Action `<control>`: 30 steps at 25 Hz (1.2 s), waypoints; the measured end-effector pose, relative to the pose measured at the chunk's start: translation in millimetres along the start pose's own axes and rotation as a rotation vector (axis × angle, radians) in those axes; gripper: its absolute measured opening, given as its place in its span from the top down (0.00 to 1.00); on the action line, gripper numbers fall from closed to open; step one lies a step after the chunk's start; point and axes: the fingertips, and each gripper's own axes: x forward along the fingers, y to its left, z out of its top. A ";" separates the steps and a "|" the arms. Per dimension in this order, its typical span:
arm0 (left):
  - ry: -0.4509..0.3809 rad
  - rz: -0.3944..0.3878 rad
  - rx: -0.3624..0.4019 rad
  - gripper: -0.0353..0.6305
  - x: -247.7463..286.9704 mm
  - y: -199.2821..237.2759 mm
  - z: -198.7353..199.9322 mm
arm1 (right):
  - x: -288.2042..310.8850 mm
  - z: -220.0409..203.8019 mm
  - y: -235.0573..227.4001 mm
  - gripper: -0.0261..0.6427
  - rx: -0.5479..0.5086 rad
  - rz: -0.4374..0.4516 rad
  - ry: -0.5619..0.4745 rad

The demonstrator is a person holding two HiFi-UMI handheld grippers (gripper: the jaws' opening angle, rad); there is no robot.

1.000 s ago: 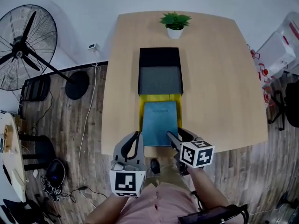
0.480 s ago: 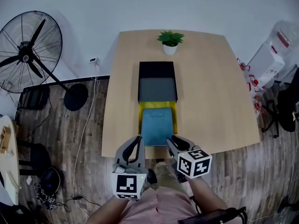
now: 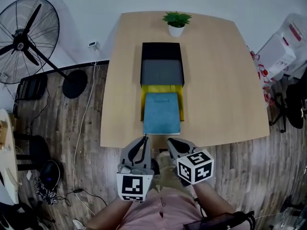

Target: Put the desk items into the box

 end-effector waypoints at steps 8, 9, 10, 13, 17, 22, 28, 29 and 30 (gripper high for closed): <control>0.097 -0.022 -0.035 0.92 9.9 -7.8 -45.8 | 15.7 -25.3 -3.0 0.95 -0.038 -0.006 0.093; 0.105 -0.023 -0.041 0.92 11.6 -8.9 -49.5 | 16.6 -26.5 -4.4 0.95 -0.040 -0.006 0.098; 0.113 -0.025 -0.049 0.92 13.6 -9.7 -53.4 | 17.5 -27.5 -5.7 0.95 -0.039 -0.004 0.103; 0.143 -0.037 -0.065 0.92 19.7 -12.9 -65.6 | 20.9 -29.2 -9.0 0.95 -0.028 0.006 0.114; 0.180 -0.063 -0.058 0.92 31.0 -18.2 -79.2 | 29.1 -25.5 -18.1 0.95 -0.019 0.010 0.119; 0.216 -0.076 -0.086 0.92 46.6 -23.9 -88.4 | 37.7 -26.2 -26.8 0.96 0.007 0.028 0.152; 0.243 -0.083 -0.094 0.92 69.1 -17.0 -93.5 | 49.8 -18.6 -37.6 0.96 0.027 0.045 0.174; 0.246 -0.081 -0.099 0.92 73.2 -15.4 -93.4 | 51.9 -17.0 -39.4 0.96 0.030 0.046 0.177; 0.250 -0.082 -0.098 0.92 77.1 -13.8 -93.6 | 54.0 -15.0 -41.4 0.96 0.034 0.047 0.180</control>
